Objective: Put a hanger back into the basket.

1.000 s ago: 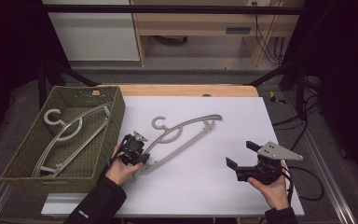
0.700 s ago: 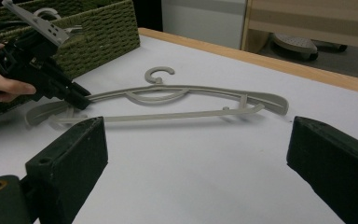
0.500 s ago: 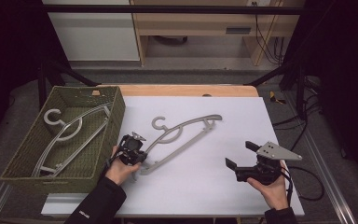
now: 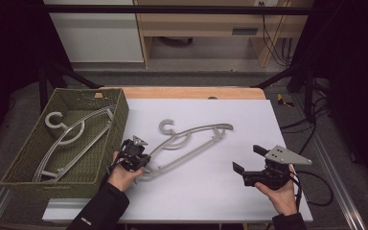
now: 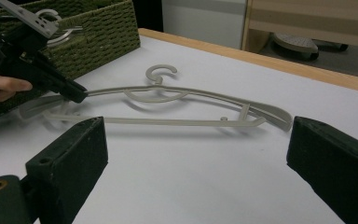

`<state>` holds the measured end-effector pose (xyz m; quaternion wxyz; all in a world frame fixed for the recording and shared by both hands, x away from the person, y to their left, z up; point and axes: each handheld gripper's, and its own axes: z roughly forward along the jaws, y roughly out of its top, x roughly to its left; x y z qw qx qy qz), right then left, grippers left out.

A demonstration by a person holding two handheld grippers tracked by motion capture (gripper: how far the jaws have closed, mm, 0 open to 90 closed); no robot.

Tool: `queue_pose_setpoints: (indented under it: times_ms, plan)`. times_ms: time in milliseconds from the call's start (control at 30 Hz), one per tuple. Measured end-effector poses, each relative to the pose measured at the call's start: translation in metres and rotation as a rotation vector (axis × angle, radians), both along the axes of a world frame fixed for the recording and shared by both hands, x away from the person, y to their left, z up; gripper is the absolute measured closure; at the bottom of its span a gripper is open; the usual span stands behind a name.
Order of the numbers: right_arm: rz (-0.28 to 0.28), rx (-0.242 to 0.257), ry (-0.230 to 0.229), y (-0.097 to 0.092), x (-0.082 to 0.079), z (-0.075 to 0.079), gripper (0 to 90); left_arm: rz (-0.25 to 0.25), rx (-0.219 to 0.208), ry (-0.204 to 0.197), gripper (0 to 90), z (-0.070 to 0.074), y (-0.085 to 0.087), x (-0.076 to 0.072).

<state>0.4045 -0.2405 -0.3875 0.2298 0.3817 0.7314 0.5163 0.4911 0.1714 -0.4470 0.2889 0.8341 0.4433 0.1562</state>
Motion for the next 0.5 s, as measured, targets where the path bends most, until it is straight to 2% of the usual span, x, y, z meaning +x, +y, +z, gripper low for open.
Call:
queue_pose_setpoints:
  times_ms: [167, 467, 500]
  plan:
    - [-0.001, 0.000, -0.008, -0.001, 0.000, 0.001, 5.4, -0.010, -0.026, -0.052, 82.7, 0.011, 0.004, -0.006]
    - [-0.004, 0.004, -0.010, -0.002, -0.001, 0.001, 5.5, -0.017, -0.100, -0.139, 82.7, 0.030, 0.009, -0.015]
    - [-0.003, 0.005, -0.010, -0.002, -0.001, 0.001, 5.4, -0.022, -0.103, -0.138, 82.8, 0.033, 0.010, -0.016]
